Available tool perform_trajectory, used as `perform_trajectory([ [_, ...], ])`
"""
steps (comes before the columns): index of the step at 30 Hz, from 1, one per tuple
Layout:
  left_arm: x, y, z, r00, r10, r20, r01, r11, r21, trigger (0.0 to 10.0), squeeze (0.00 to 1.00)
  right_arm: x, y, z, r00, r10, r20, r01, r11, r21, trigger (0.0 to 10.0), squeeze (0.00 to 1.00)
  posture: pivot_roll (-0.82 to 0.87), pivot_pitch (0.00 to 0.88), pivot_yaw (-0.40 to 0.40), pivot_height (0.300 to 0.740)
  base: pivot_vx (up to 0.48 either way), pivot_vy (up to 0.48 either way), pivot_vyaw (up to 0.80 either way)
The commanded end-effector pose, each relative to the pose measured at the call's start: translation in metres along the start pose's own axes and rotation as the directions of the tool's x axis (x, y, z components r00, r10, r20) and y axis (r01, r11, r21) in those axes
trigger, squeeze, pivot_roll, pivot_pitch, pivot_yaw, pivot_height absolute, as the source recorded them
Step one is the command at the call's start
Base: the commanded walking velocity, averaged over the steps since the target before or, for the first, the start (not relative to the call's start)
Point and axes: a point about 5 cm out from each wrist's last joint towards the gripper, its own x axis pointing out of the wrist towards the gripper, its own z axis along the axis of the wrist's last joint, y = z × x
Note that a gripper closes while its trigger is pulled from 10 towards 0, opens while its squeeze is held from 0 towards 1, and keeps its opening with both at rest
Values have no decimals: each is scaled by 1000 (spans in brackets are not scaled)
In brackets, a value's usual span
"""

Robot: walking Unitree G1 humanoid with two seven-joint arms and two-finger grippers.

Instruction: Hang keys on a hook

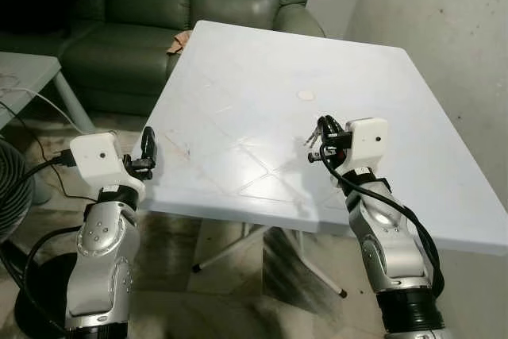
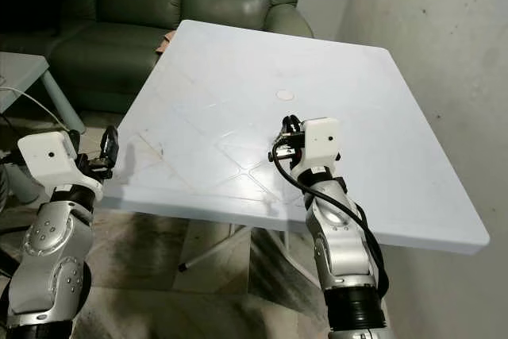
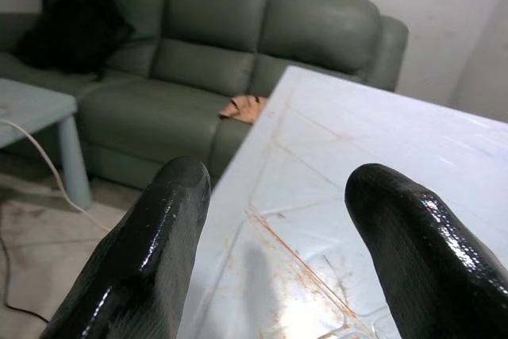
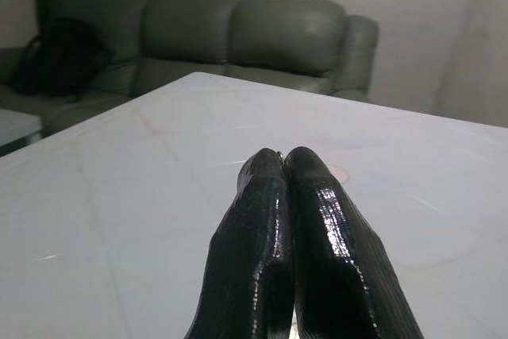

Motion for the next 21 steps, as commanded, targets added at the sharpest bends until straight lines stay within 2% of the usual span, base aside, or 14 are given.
perform_trajectory([
  [1, 2, 1, 1, 1000, 7, -3, -7, 1000, 23, 10000, 0, 2, 0, 2, 1000, 3, 0, -3, 1000, -5, 10000, 0, -47, 0, -53, 740, 0, 0, -769],
  [21, 1, -2, 0, 1000, 3, -6, -3, 1000, 16, 10000, 0, 1, 1, 0, 1000, 16, -15, -16, 1000, -15, 10000, 0, -51, 0, -58, 740, 0, 0, -769],
])
